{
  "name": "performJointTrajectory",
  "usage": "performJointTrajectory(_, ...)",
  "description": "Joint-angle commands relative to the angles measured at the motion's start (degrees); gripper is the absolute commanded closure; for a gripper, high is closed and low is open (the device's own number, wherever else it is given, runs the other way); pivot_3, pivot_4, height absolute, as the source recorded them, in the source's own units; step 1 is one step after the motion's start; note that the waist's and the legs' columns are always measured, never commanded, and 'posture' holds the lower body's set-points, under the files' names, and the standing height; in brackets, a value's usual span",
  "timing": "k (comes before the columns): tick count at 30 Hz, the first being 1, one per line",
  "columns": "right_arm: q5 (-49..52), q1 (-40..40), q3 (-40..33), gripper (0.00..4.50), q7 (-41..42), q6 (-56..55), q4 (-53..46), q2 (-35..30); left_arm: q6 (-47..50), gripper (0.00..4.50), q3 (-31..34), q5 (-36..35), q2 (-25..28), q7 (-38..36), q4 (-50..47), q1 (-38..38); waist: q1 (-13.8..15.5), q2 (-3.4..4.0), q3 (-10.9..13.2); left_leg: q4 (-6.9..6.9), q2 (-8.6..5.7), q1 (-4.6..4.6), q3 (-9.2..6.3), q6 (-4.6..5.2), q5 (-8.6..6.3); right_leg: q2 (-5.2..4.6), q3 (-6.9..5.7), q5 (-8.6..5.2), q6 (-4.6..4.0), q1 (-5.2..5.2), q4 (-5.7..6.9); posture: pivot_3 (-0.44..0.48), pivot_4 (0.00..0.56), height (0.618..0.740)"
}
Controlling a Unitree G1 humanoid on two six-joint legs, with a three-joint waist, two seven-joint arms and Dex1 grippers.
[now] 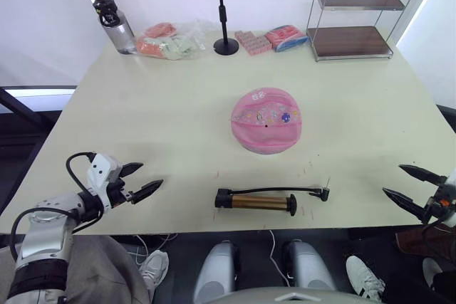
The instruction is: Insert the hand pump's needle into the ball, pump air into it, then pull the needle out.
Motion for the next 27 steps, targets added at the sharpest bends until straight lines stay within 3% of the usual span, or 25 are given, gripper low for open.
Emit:
performJointTrajectory(1, 1.4, 0.6, -2.2, 0.04, 0.4, -0.5, -1.7, -0.1, -0.7, 0.0, 0.6, -0.4, 0.5, -0.7, -0.2, -0.7, 0.0, 0.0, 0.0, 0.0, 0.0, 0.0, 0.0, 0.0, 0.0, 0.0, 0.0, 0.0, 0.0, 0.0, 0.0, 0.0, 0.15, 0.74)
performJointTrajectory(18, 4.0, -0.3, -2.0, 0.04, 5.1, 0.1, -2.7, -0.3, 1.9, 0.0, -1.2, -2.0, 1.1, -5.3, -5.3, -0.8, 0.0, 0.0, 0.0, 0.0, -0.01, 0.0, 0.0, 0.0, 0.0, 0.0, 0.0, 0.0, 0.0, 0.0, 0.0, 0.0, 0.15, 0.74)
performJointTrajectory(27, 7.3, 3.9, -1.7, 0.04, 10.3, 4.4, -9.8, -0.5, 6.9, 0.0, -8.7, -1.4, 1.4, -10.0, -14.6, -7.5, 0.5, 0.0, 0.0, 0.04, -0.03, 0.0, -0.01, 0.0, 0.0, 0.01, -0.01, 0.0, 0.01, 0.04, 0.01, 0.0, 0.15, 0.74)
